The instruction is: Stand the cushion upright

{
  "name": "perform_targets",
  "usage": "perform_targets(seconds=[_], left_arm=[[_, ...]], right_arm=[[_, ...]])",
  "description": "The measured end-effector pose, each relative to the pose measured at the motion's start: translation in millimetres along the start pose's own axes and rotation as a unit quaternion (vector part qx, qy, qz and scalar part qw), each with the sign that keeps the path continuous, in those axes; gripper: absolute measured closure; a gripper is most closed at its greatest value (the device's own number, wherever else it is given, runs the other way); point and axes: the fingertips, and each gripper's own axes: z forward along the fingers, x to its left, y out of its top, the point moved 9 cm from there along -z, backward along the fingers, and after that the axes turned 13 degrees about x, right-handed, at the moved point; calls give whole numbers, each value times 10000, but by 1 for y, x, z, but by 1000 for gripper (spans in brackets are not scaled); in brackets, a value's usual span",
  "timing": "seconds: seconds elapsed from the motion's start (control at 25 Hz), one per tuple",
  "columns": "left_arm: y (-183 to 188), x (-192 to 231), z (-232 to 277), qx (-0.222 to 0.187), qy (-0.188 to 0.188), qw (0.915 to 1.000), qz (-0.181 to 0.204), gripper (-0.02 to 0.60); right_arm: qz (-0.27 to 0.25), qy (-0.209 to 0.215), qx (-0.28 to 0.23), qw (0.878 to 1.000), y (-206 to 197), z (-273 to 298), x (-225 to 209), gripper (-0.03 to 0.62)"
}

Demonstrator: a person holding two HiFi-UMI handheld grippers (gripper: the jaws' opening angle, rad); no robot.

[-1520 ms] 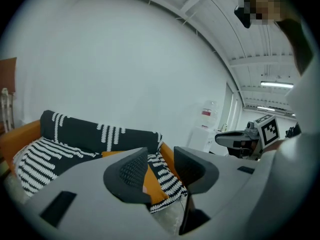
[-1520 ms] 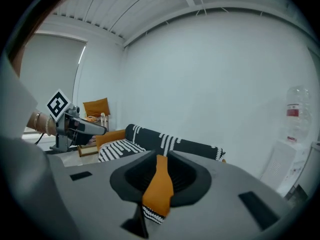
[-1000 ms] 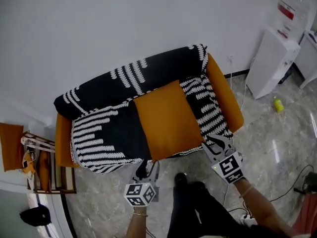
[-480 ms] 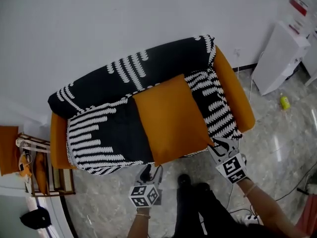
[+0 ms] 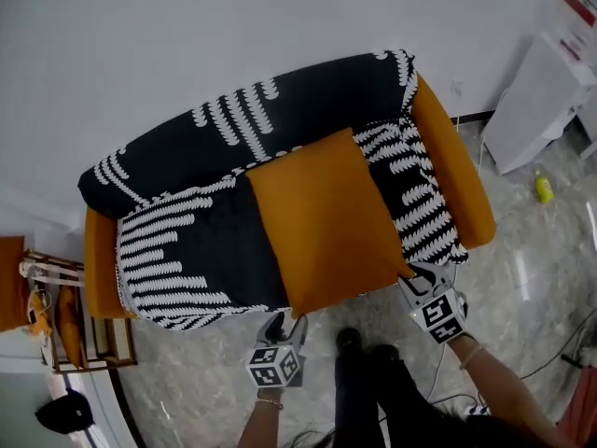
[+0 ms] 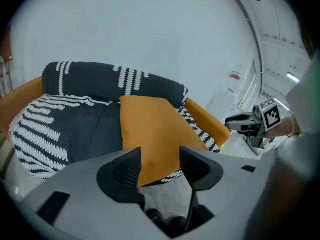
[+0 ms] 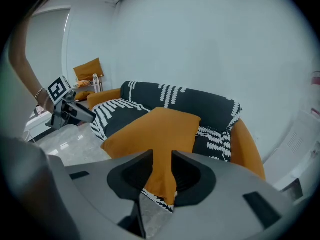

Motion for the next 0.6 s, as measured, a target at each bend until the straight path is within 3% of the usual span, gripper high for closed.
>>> perform_targets(seconds=[0.6], left_arm=[[-43, 65, 80, 656, -76, 9977, -134, 301]], right_arm=[[209, -4, 612, 9979, -46, 101, -1, 442]])
